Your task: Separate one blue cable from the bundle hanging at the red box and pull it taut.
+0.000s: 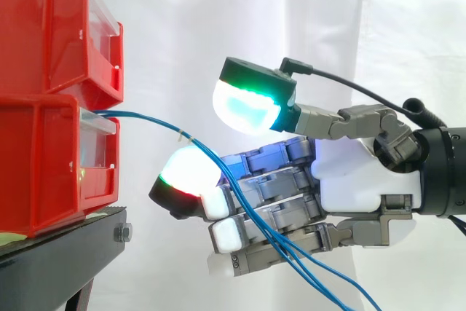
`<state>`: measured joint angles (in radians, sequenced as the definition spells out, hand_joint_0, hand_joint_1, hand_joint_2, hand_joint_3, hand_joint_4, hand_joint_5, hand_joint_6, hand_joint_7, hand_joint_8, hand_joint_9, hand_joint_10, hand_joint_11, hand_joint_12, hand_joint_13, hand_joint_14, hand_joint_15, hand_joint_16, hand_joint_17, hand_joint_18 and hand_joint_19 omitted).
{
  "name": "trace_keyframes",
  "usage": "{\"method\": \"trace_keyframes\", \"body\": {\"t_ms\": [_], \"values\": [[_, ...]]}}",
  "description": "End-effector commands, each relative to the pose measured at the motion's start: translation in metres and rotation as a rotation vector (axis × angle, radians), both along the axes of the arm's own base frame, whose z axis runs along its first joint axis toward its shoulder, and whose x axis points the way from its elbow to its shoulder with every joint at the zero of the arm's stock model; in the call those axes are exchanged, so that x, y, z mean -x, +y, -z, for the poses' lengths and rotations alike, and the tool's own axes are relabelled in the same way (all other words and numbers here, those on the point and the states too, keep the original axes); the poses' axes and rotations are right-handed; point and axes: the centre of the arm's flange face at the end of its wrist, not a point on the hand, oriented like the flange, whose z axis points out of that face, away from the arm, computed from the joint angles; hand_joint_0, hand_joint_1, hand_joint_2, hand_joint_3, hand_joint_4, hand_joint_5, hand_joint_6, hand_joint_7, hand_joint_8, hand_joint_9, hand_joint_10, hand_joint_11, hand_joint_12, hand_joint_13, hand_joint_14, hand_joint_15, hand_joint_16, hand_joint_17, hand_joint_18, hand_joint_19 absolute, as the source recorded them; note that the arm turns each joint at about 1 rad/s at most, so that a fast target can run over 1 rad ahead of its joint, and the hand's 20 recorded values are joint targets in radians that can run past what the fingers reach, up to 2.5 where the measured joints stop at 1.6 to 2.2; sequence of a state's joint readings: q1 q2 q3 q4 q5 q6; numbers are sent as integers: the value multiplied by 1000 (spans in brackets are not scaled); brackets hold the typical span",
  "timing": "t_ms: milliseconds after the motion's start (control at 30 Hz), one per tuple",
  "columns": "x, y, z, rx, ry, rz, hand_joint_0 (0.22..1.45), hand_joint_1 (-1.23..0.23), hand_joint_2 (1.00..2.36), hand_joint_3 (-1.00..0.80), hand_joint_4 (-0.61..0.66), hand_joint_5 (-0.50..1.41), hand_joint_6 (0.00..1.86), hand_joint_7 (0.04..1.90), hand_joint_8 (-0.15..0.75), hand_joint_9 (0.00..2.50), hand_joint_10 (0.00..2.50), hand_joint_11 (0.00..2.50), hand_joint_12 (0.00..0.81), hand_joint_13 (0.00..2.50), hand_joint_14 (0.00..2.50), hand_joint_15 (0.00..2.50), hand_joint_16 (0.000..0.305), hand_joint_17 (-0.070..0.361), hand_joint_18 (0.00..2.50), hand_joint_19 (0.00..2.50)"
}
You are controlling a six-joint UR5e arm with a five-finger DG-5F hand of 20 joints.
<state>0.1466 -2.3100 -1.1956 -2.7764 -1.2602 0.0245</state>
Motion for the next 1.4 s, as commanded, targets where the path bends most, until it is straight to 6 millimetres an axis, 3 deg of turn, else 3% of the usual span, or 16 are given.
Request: {"method": "trace_keyframes", "body": {"t_ms": [0, 233, 633, 1033, 1367], "values": [[-1, 10, -1, 1, -5, -9, 640, -641, 1007, -412, 168, -138, 514, 1214, 264, 824, 16, 697, 262, 1010, 22, 612, 16, 35, 645, 100], [-1, 13, -1, -7, -6, -14, 656, -676, 1008, -395, 170, -137, 516, 1209, 264, 839, 16, 730, 267, 1064, 23, 714, 16, 35, 665, 110], [0, 9, -2, -17, 13, -24, 674, -614, 1013, -325, 161, -139, 535, 1200, 265, 855, 15, 740, 271, 1070, 24, 727, 16, 36, 674, 130], [1, 17, -2, -35, 17, -39, 688, -716, 1015, -274, 146, -187, 709, 1026, 270, 847, 17, 789, 280, 1069, 23, 716, 17, 39, 694, 141], [1, 23, -2, -90, 14, -52, 655, -735, 1009, -386, 163, -217, 849, 936, 278, 863, 16, 847, 285, 1071, 22, 715, 18, 40, 709, 155]]}}
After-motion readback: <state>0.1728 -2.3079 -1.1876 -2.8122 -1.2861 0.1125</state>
